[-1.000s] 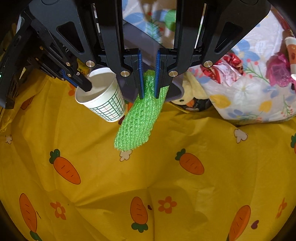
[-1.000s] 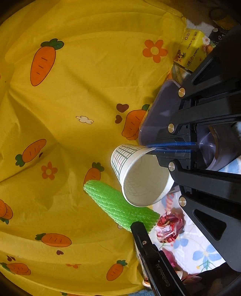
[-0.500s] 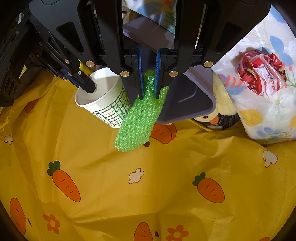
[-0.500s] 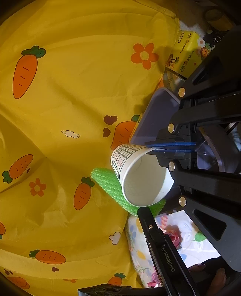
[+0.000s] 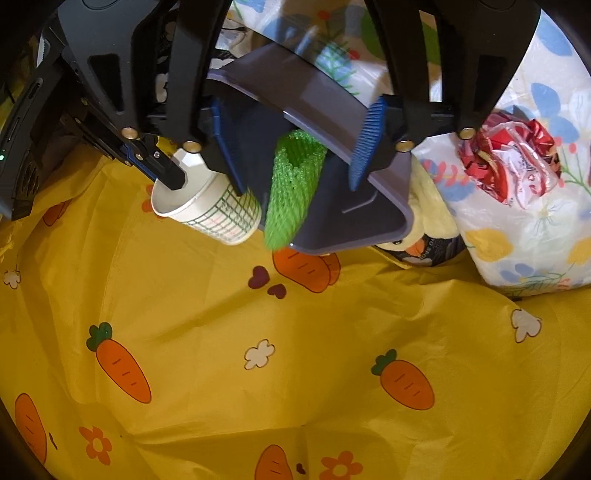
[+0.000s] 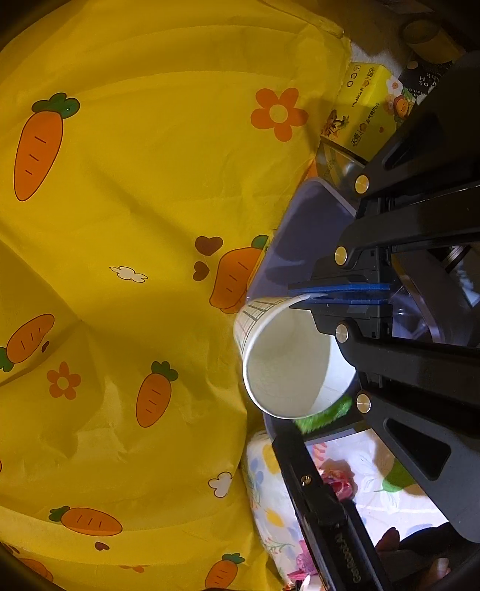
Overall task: Collect trash
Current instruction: 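Open both grippers over the grey bin to drop the net and cup, then grasp the blue foam net with the left gripper while the right gripper grasps the red-white wrapper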
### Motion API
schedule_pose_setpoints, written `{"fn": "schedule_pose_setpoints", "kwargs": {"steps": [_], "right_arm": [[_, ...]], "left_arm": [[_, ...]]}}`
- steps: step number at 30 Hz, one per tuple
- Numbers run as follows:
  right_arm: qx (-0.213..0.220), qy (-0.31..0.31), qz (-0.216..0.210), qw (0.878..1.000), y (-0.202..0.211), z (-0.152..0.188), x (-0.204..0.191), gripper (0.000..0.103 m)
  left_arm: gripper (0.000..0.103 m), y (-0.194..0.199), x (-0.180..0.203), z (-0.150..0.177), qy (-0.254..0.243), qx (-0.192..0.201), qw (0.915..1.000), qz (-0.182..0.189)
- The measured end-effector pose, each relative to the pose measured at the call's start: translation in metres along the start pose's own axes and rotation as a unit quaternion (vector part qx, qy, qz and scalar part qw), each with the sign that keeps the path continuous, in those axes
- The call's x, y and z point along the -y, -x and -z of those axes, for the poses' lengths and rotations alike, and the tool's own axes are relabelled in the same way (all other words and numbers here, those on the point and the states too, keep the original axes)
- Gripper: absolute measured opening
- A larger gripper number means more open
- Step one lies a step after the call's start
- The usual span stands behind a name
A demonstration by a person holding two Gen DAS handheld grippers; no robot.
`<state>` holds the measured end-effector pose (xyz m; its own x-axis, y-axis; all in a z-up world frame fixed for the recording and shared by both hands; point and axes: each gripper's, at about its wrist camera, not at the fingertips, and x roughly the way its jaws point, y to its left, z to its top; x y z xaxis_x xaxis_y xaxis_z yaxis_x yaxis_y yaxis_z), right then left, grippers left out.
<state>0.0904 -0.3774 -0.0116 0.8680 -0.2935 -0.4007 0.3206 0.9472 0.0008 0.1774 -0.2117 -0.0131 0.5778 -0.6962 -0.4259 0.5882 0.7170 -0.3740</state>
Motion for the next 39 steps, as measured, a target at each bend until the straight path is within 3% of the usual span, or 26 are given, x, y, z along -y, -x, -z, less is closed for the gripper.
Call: {"fn": "schedule_pose_setpoints", "kwargs": {"steps": [4, 6, 7, 9, 15, 19, 26, 30, 39], "right_arm": [[-0.001, 0.002, 0.002, 1.000, -0.002, 0.002, -0.001, 0.007], [0.001, 0.001, 0.005, 1.000, -0.003, 0.003, -0.001, 0.019], [0.002, 0.000, 0.008, 1.000, -0.003, 0.004, 0.000, 0.030], [0.005, -0.003, 0.012, 1.000, -0.003, 0.004, 0.002, 0.033], [0.022, -0.012, 0.015, 1.000, 0.008, 0.001, 0.004, 0.040], [0.039, -0.008, -0.001, 0.999, 0.024, 0.003, -0.008, 0.055], [0.050, 0.003, -0.083, 0.995, 0.050, 0.017, -0.049, 0.066], [0.047, 0.019, -0.136, 0.989, 0.064, 0.025, -0.081, 0.070], [0.021, 0.074, -0.225, 0.971, 0.088, 0.048, -0.160, 0.070]], "left_arm": [[0.073, 0.016, -0.006, 0.001, 0.006, 0.016, 0.9996, -0.023], [0.076, 0.026, -0.008, 0.002, 0.007, 0.026, 0.9990, -0.036], [0.077, 0.032, -0.008, 0.003, 0.006, 0.033, 0.9984, -0.047], [0.080, 0.045, -0.009, 0.005, -0.002, 0.046, 0.9969, -0.064], [0.084, 0.083, -0.021, 0.012, -0.004, 0.074, 0.9881, -0.135], [0.086, 0.112, -0.033, 0.022, -0.002, 0.084, 0.9790, -0.186], [0.086, 0.172, -0.071, 0.048, 0.041, 0.091, 0.9580, -0.269], [0.086, 0.208, -0.093, 0.068, 0.054, 0.095, 0.9371, -0.331], [0.086, 0.283, -0.132, 0.102, 0.095, 0.117, 0.9014, -0.406]]}}
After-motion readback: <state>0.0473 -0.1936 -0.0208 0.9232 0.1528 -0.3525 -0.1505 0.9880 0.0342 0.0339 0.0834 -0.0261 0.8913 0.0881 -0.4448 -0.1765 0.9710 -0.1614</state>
